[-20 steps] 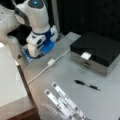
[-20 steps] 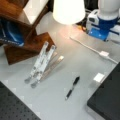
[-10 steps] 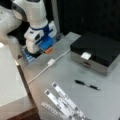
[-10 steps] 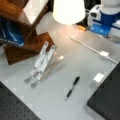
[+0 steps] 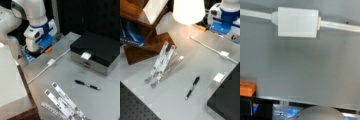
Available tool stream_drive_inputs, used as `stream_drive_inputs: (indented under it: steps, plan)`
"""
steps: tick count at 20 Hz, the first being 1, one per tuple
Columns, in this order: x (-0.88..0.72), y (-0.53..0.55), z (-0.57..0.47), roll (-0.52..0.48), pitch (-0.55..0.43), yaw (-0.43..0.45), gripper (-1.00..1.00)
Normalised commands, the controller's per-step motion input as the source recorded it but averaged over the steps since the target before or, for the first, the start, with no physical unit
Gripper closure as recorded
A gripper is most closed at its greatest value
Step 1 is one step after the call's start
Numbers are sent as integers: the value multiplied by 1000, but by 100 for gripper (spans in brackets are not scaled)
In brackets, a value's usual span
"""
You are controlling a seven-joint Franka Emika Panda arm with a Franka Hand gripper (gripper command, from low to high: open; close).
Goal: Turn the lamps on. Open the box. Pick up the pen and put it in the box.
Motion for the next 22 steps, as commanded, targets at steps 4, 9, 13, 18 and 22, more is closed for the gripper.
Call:
stream_drive_inputs:
  steps: [4, 9, 13, 18, 22]
  plan:
    - [220, 84, 210, 167, 76, -123, -100]
    - [371, 82, 273, 266, 135, -140, -100]
    - [551, 73, 300, 207, 212, -91, -100]
    - [692, 57, 295, 145, 267, -51, -100]
    - [739, 93, 268, 160, 288, -63, -100]
